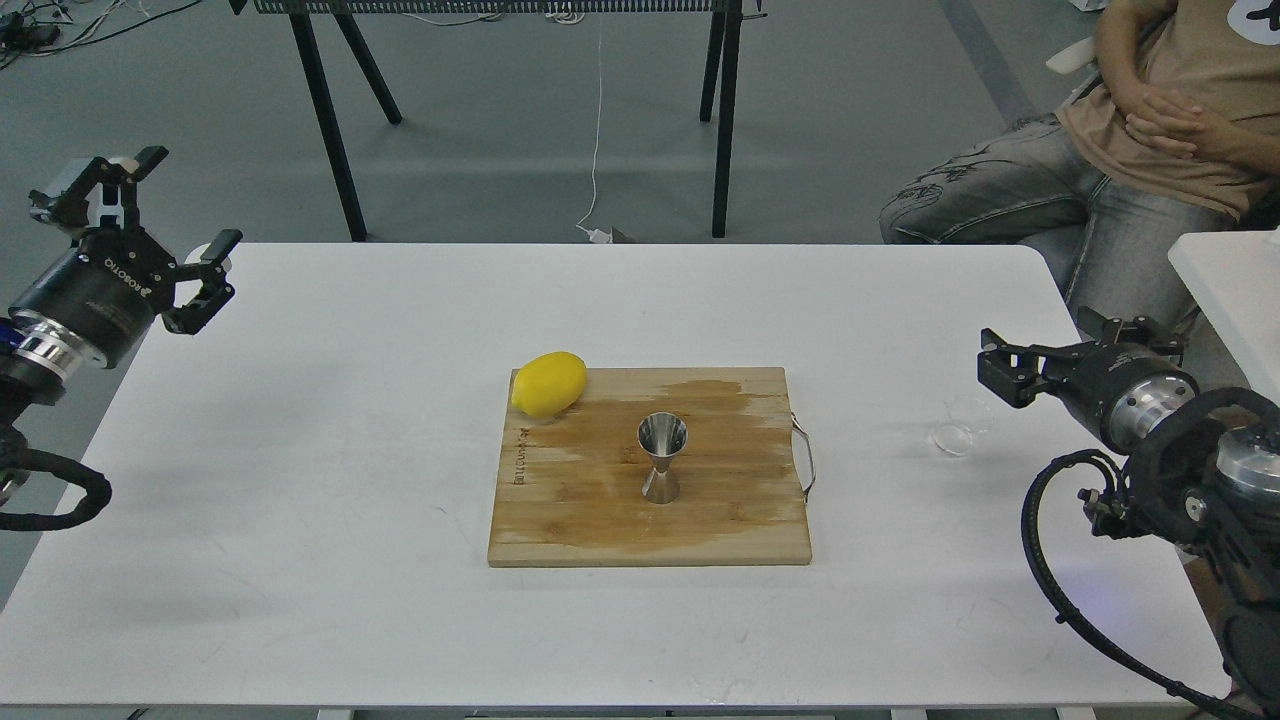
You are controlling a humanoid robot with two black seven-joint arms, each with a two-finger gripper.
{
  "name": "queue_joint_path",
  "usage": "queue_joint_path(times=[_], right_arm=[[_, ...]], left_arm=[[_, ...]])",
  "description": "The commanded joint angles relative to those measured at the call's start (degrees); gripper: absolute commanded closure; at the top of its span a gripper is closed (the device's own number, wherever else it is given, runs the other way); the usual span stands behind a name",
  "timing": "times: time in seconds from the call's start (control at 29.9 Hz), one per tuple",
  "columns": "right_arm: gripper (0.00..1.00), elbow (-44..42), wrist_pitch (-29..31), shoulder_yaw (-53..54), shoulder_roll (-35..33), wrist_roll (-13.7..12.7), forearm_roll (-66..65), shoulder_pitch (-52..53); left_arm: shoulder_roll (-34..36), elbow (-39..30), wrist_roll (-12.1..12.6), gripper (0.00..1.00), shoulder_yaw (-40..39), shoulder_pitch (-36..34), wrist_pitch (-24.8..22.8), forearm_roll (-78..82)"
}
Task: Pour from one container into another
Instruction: 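Lower the right gripper toward the small clear glass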
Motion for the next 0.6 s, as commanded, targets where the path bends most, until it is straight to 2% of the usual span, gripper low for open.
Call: queue_joint_path(times=[0.0,0.57], right_arm=[[0.01,-2.93,0.01,-2.39,0.76,0.08,-0.23,-0.08],[0.01,-13.56,0.01,-6.25,3.22,-0.44,-0.76,0.36]], left_arm=[[-0.38,-0.01,-0.01,0.03,0.02,0.02,0.00,0.20],[-0.47,0.87,-0.01,0.02,0.11,0.72,0.00,0.46]])
